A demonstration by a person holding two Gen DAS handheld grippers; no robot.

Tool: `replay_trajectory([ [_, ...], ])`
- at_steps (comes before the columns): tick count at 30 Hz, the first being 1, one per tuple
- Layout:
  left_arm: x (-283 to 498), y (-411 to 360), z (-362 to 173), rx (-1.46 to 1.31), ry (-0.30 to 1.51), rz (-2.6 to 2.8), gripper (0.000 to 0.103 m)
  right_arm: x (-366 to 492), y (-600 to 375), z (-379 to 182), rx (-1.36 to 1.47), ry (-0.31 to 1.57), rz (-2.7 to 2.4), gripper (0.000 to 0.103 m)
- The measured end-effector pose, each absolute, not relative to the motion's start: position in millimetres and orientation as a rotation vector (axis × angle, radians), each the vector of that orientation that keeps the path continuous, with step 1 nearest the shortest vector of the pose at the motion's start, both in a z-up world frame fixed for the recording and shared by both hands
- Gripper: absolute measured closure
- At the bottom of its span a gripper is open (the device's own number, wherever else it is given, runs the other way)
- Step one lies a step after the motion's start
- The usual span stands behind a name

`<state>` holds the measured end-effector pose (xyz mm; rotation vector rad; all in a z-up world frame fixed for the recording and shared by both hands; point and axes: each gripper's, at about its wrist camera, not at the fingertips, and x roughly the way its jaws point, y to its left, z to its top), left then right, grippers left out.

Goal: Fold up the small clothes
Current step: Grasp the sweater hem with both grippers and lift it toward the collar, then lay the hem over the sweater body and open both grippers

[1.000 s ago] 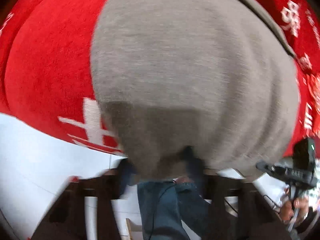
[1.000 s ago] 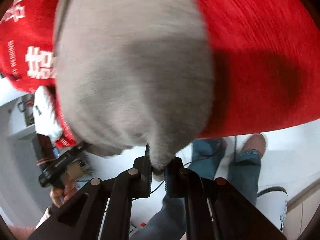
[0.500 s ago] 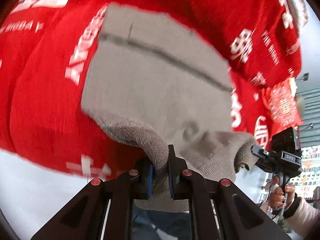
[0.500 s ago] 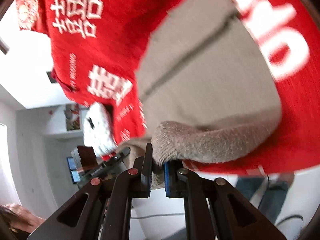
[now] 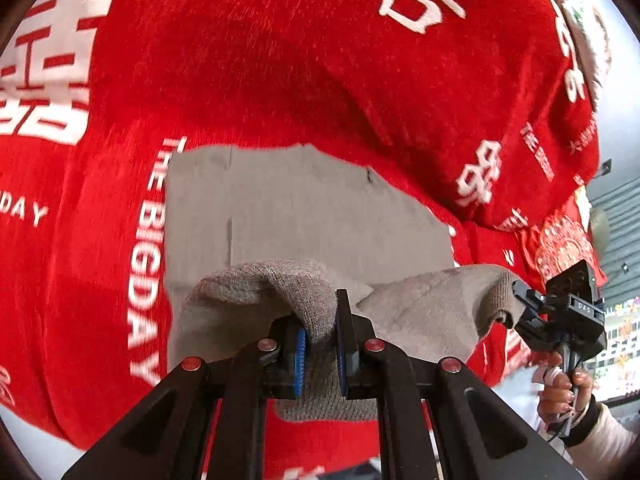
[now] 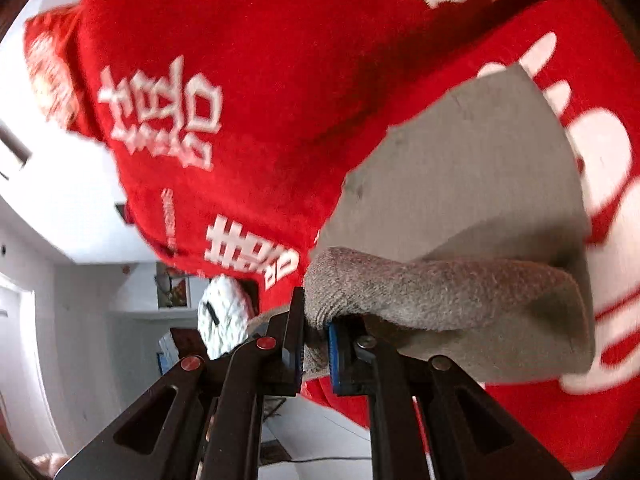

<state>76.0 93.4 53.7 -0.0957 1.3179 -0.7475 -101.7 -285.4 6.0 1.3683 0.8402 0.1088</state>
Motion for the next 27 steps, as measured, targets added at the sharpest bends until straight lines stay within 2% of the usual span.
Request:
replay_trajectory([
  [6,124.2,57.4,24.7,-0.014,1.335,-0.620,0.090,-53.9,-331.0,-43.5,1.436,0.939,0.029,0.092],
  [11,157.5,46.2,-17.9,-0.045,1.473,-0.499,0.089,-32.1,-347.4,-78.7,1.465,1.028,-0.016,0.089],
  [13,160.7,44.9,-22.8,-0.022,1.498,-0.463,0.080,-28.2,-352.5,-86.3,1.486,1.052,-0.029,0.089],
  [16,160.1,45.2,-11.1,0.057,1.436,-0.406,0.050,-24.3,-359.2,-86.9,1.482,1.066,-0.031,0.083],
  [17,159.5,47.2,-2.3,0.076,1.397,-0.387,0.026,-24.2,-361.3,-85.2,1.481,1.067,-0.034,0.071],
  [18,158.9,48.9,4.1,0.082,1.369,-0.378,0.019,-24.1,-363.8,-82.0,1.477,1.060,-0.037,0.049],
  [19,158.6,50.4,10.2,0.088,1.346,-0.376,0.019,-24.4,-366.4,-77.0,1.468,1.049,-0.039,0.040],
  [20,159.1,51.4,15.3,0.101,1.343,-0.375,0.019,-25.8,-369.1,-70.4,1.456,1.029,-0.038,0.038],
  [23,157.9,54.1,16.0,0.116,1.376,-0.387,0.019,-27.8,-370.9,-54.6,1.397,1.026,-0.027,0.039],
  [25,154.9,54.8,10.2,0.111,1.418,-0.396,0.019,-28.1,-365.7,-46.4,1.352,1.046,0.009,0.047],
  [26,151.4,55.9,5.0,0.098,1.446,-0.409,0.019,-28.0,-360.6,-43.8,1.331,1.059,0.042,0.061],
  [27,146.9,56.4,-2.5,0.075,1.487,-0.438,0.019,-27.6,-356.2,-43.0,1.313,1.073,0.067,0.070],
])
